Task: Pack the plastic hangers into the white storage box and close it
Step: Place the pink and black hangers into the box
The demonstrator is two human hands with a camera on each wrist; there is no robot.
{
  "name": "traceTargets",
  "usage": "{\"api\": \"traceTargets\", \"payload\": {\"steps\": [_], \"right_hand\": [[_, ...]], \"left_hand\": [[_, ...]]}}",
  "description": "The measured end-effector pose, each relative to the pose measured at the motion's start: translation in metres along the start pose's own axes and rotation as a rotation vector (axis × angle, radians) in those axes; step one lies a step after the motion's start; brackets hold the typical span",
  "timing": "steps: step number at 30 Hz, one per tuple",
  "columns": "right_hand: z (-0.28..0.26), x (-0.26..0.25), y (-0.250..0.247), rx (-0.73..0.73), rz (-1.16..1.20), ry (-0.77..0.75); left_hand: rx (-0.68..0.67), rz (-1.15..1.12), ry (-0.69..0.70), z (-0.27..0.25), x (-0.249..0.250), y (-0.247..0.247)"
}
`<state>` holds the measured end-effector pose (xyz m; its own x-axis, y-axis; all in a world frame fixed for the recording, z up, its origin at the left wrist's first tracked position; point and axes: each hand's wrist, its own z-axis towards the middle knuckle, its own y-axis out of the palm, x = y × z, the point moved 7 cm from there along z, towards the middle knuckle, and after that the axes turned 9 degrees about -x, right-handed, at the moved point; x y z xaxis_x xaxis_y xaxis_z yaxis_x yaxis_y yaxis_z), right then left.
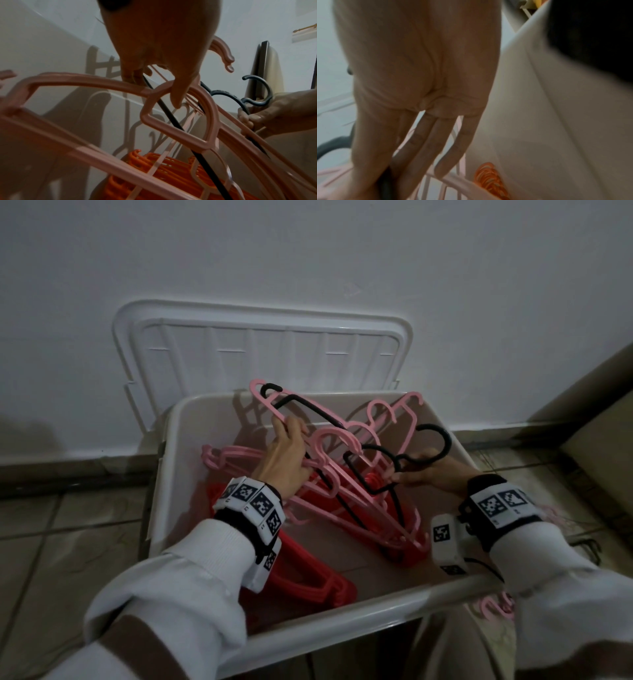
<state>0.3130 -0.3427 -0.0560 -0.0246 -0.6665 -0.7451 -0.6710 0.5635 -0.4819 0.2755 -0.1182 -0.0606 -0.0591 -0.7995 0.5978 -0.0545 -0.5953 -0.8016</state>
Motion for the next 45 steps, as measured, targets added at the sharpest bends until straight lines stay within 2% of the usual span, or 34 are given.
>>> {"api": "traceTargets", "payload": {"steps": [7,13,16,23,26,32,38,42,45], "right_hand": [[-0.003,-0.001,-0.001,0.004,0.051,-0.039],[-0.004,-0.006,-0.003,0.03,0.117,-0.125],[0.002,-0.015,0.009,-0.033,0.076,-0.115],[0.004,-0.001,0.011,-0.085,0.021,-0.074],[0.0,0.003,0.013,-0.154,0.025,-0.069],[-0.006,0.012,0.014,-0.174,0.172,-0.044],[-0.01,0.022,0.008,-0.152,0.236,-0.034],[-0.015,0.018,0.008,-0.14,0.314,-0.058],[-0.015,0.011,0.011,-0.175,0.278,-0.025]], "left_hand": [[0.079,-0.031,0.082,0.004,0.004,-0.01],[0.012,0.005,0.151,0.004,0.012,-0.002],[0.001,0.037,0.173,0.003,0.017,0.002],[0.121,-0.058,0.1,0.004,0.007,-0.01],[0.123,-0.118,0.03,0.005,0.001,-0.01],[0.13,-0.121,-0.03,0.004,-0.003,-0.009],[0.035,-0.156,-0.102,0.001,-0.004,-0.005],[0.026,-0.145,-0.101,0.002,-0.006,0.0],[-0.02,-0.108,-0.076,0.003,-0.005,0.007]]}}
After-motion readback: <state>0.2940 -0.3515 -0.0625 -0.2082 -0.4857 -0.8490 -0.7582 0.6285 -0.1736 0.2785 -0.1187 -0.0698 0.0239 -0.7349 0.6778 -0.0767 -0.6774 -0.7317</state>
